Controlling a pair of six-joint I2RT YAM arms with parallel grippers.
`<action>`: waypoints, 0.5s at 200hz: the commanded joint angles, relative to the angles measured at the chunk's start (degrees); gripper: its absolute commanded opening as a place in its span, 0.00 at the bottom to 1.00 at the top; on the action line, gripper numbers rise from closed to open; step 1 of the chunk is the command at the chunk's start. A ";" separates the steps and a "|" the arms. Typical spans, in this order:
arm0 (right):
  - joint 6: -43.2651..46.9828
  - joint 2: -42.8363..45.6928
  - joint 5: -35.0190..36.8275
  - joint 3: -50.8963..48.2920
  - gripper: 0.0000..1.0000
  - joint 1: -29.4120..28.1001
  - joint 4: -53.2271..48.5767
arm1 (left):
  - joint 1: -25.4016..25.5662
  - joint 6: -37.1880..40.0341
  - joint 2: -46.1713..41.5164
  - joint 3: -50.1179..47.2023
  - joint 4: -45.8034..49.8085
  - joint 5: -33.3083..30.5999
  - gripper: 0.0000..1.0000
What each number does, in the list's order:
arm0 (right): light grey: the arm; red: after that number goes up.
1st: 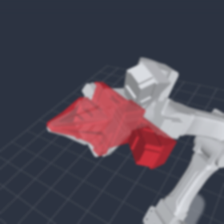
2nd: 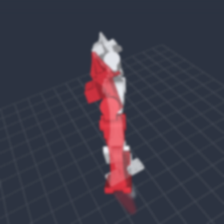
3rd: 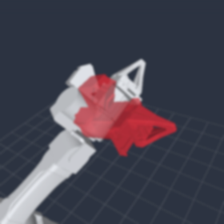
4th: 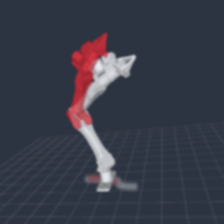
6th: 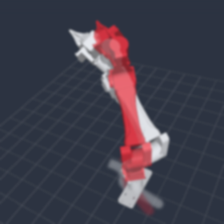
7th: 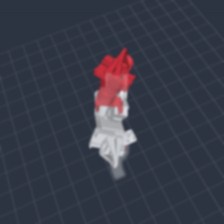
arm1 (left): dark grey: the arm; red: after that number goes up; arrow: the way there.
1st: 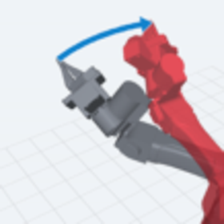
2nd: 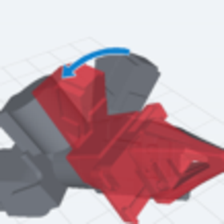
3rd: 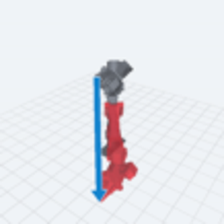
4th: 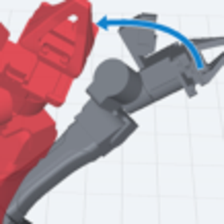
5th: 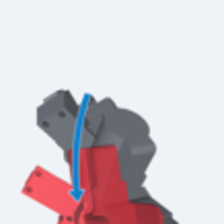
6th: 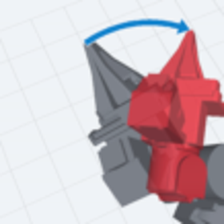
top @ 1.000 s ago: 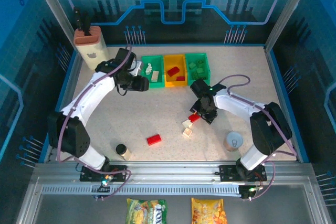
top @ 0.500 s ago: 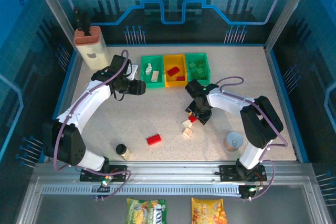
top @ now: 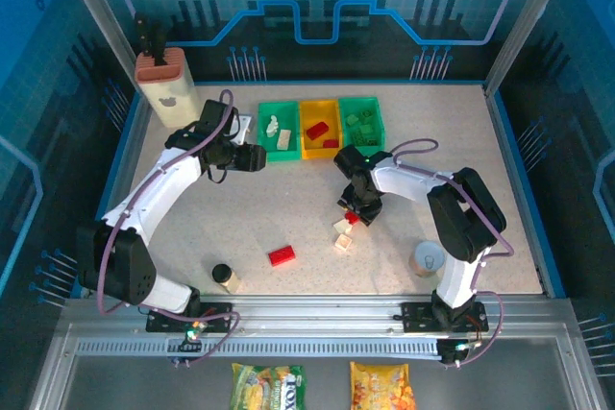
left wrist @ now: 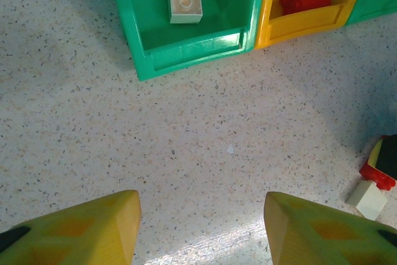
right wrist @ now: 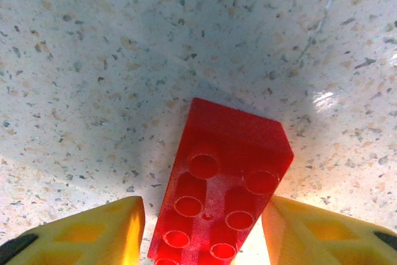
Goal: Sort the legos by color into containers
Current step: Pick up the lego from the center of the table.
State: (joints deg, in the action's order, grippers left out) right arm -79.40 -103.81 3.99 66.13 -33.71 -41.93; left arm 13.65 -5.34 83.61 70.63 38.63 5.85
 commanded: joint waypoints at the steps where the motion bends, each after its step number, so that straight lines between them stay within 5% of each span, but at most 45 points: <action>1: 0.66 -0.77 1.52 1.47 0.51 -0.59 -2.02 | -0.58 1.70 -1.63 -0.82 -0.21 0.94 0.56; 100: 3.34 -0.69 2.57 1.06 0.35 -0.57 -1.79 | -0.67 1.48 -1.97 -1.16 -0.36 1.00 0.55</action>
State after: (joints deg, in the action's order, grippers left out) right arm -77.30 -104.14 4.34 66.35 -33.71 -42.37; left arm 13.61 -4.34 83.53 70.52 38.63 5.82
